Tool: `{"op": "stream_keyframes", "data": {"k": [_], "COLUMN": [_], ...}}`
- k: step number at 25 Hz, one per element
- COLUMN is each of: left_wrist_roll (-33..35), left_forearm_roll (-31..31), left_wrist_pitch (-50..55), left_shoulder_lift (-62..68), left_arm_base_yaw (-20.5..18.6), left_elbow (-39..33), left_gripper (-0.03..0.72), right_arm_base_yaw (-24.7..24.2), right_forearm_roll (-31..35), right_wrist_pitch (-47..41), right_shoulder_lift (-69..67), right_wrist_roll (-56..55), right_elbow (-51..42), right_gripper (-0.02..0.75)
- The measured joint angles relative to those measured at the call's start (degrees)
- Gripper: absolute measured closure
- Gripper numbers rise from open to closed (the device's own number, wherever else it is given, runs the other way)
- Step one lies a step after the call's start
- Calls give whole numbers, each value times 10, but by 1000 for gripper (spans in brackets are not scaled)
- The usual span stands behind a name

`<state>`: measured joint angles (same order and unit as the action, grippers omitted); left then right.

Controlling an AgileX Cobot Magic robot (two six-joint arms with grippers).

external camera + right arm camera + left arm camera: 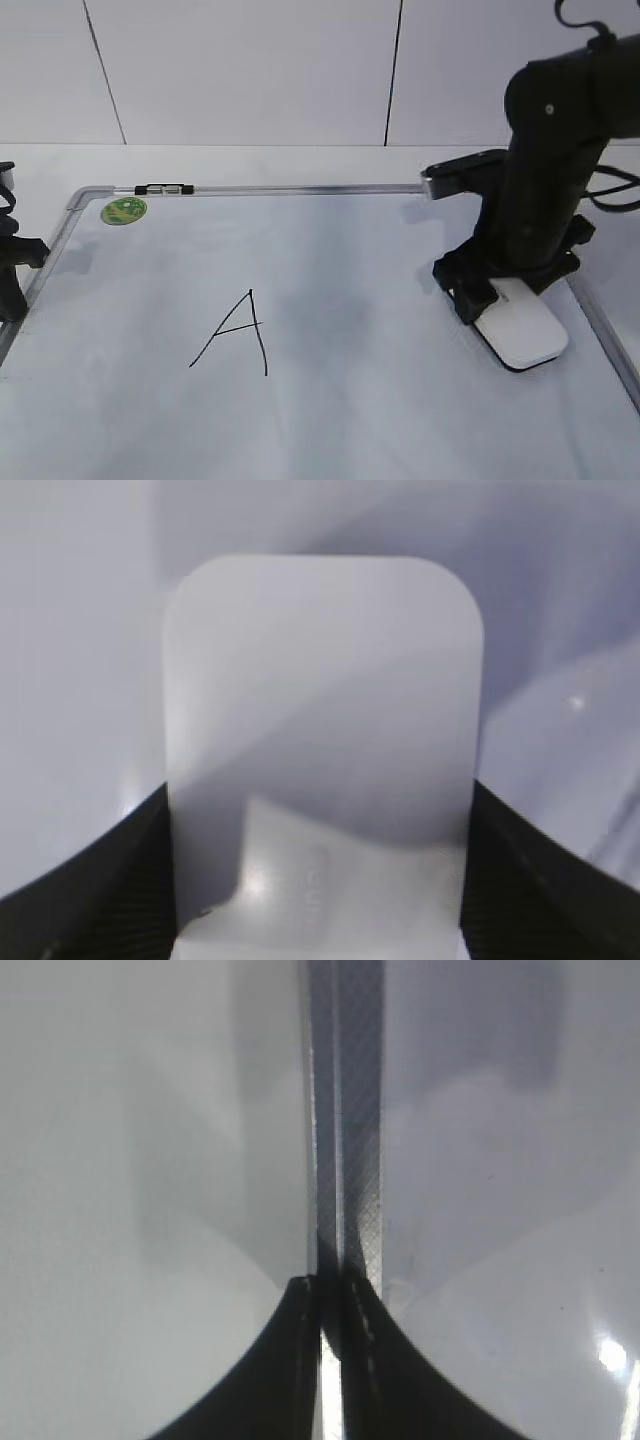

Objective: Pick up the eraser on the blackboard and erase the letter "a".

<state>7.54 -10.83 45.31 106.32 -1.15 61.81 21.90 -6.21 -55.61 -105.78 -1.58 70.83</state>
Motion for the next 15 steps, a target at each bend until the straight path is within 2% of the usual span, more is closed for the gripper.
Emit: {"op": "stream_keyframes", "data": {"k": [9,15], "left_wrist_roll": [0,0], "left_forearm_roll": [0,0], "left_wrist_pitch": [0,0], "left_shoulder_lift": [0,0], "left_arm_base_yaw": [0,0], "left_elbow": [0,0], "left_gripper": [672,672], "right_arm_base_yaw": [-1,-19], "right_forearm_roll": [1,1], "right_wrist_pitch": [-129,-145], "right_shoulder_lift": [89,130], "right_wrist_roll": [-23,-26], "right_elbow": [73,76], "right_gripper": [181,181]}}
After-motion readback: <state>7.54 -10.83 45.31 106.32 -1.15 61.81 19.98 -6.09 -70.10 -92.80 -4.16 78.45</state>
